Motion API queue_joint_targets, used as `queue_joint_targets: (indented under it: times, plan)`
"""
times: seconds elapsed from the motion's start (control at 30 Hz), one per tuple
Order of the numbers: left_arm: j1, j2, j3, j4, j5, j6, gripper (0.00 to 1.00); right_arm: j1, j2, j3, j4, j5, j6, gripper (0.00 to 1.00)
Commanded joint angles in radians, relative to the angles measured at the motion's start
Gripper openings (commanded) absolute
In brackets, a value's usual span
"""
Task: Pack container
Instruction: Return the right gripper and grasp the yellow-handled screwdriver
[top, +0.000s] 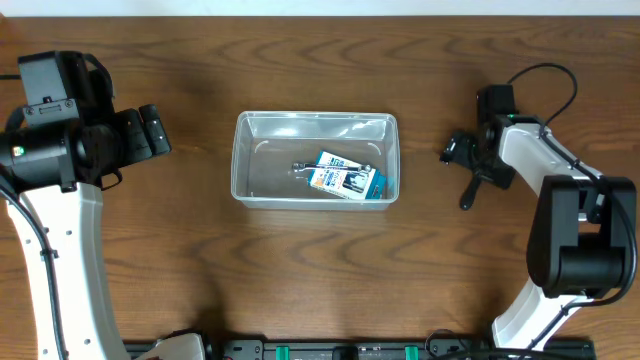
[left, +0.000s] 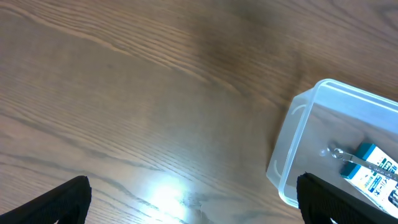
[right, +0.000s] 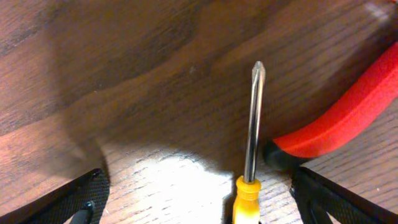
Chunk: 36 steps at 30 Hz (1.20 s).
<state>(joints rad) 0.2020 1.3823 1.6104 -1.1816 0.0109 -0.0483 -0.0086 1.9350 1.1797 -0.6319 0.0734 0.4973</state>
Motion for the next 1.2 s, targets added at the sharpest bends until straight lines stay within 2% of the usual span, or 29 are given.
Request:
queue_joint_targets:
  times: [0.0,0.17,0.47,0.6,0.83,0.97,1.07,1.17]
  plan:
    - [0.005,0.004,-0.004,-0.002,-0.016,-0.001,0.98,0.003,0.048,-0.068,-0.011,-0.048,0.048,0.95]
    - [0.005,0.004,-0.004,-0.003,-0.016,-0.001,0.98,0.003,0.048,-0.068,-0.021,-0.064,0.048,0.88]
    - [0.005,0.004,-0.004,-0.003,-0.016,-0.001,0.98,0.003,0.048,-0.068,-0.058,-0.101,0.075,0.56]
    - [0.005,0.004,-0.004,-0.003,-0.016,-0.001,0.98,0.003,0.048,-0.068,-0.06,-0.105,0.075,0.39]
    - [0.005,0.004,-0.004,-0.003,-0.016,-0.001,0.98,0.003,0.048,-0.068,-0.059,-0.105,0.075,0.35]
    - [0.005,0.004,-0.004,-0.003,-0.016,-0.001,0.98,0.003,0.048,-0.068,-0.052,-0.105,0.074,0.23]
    - [0.005,0.004,-0.004,-0.003,-0.016,-0.001,0.98,0.003,0.048,-0.068,-0.046,-0.105,0.074,0.2]
    - [0.005,0.004,-0.004,-0.003,-0.016,-0.001,0.98,0.003,0.047,-0.068,-0.032,-0.106,0.073,0.14]
